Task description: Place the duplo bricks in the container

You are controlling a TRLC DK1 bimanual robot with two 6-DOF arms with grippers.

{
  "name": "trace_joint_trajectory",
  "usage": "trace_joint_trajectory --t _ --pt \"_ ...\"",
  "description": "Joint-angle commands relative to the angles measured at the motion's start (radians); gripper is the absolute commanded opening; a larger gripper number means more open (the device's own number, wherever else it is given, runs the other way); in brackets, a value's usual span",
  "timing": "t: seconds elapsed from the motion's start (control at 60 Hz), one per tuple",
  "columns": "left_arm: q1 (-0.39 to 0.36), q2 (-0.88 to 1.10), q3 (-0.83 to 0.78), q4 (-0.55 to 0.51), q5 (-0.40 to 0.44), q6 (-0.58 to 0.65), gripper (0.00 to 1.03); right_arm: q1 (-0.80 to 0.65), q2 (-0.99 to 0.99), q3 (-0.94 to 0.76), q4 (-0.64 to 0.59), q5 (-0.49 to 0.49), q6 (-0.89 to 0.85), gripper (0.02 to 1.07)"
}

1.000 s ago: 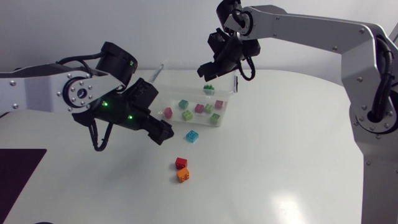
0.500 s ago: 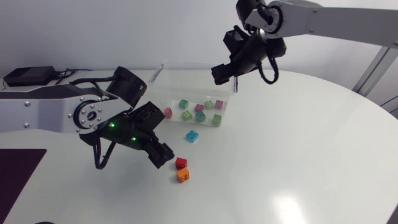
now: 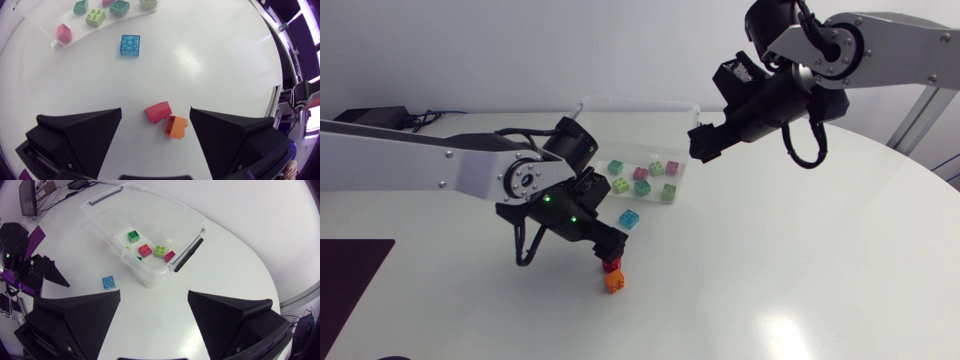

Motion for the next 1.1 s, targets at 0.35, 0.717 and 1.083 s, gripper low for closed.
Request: trace_joint_trajectory --t 0.35,0.717,1.083 --pt "-0.055 0.161 0.111 -0.075 -0.076 -0.160 0.86 0.024 -0.118 -0.210 0.054 0.005 -0.017 1.00" --pt "-0.049 0.220 0.132 -0.080 -0.094 -0.195 0.72 0.105 -0.194 -0.322 0.068 0.005 -0.023 1.00" --pt "-0.048 0.213 0.100 -0.037 -0.093 -0.212 0.23 0.185 -0.222 -0.409 0.080 0.003 -0.036 1.00"
